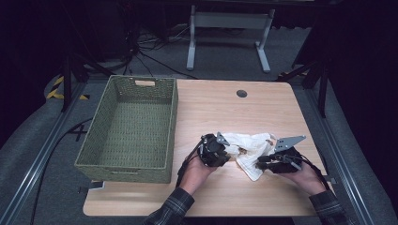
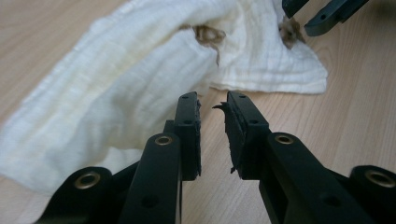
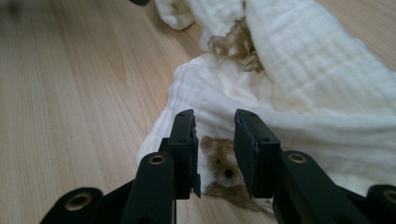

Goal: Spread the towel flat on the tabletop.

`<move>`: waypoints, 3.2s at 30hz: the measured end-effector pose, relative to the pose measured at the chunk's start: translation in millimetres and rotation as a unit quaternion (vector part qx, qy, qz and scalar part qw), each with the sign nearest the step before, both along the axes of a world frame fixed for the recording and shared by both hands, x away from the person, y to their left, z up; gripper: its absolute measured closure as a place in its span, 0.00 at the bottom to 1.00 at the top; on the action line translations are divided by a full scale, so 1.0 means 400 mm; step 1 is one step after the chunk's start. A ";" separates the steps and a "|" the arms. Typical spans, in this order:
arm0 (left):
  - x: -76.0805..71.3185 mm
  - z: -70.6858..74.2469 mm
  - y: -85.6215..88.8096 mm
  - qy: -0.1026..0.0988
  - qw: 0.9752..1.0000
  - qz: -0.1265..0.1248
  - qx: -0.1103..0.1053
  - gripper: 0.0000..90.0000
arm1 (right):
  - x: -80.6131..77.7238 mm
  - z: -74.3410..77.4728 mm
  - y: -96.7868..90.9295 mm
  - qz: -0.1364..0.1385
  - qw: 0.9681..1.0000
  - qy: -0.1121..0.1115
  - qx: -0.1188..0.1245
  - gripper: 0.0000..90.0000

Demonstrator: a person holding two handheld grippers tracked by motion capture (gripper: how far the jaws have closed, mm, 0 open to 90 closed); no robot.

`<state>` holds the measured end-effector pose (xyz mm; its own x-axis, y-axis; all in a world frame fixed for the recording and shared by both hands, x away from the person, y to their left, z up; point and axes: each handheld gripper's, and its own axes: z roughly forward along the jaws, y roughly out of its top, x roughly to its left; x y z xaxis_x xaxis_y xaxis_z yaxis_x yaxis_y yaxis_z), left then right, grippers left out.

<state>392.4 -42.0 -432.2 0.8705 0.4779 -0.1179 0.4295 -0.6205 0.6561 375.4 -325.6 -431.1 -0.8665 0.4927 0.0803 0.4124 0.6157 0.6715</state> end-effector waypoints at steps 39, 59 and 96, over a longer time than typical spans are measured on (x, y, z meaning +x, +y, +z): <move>0.012 0.006 0.037 -0.007 0.999 0.020 -0.028 0.97 | -0.042 -0.002 -0.024 0.010 1.000 -0.014 -0.017 0.97; -0.081 0.063 0.091 -0.014 0.999 0.044 -0.025 0.97 | -0.068 0.022 -0.167 -0.033 0.999 -0.021 0.002 0.97; -0.090 0.040 0.105 -0.003 0.998 0.059 -0.017 0.76 | -0.074 0.005 -0.180 -0.036 0.999 0.003 0.007 0.76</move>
<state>356.6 -0.2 -416.1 0.8095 0.5727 -0.1296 0.4935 -0.5440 0.6787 345.9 -397.6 -429.2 -0.8288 0.5517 0.0929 0.4586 0.5747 0.6778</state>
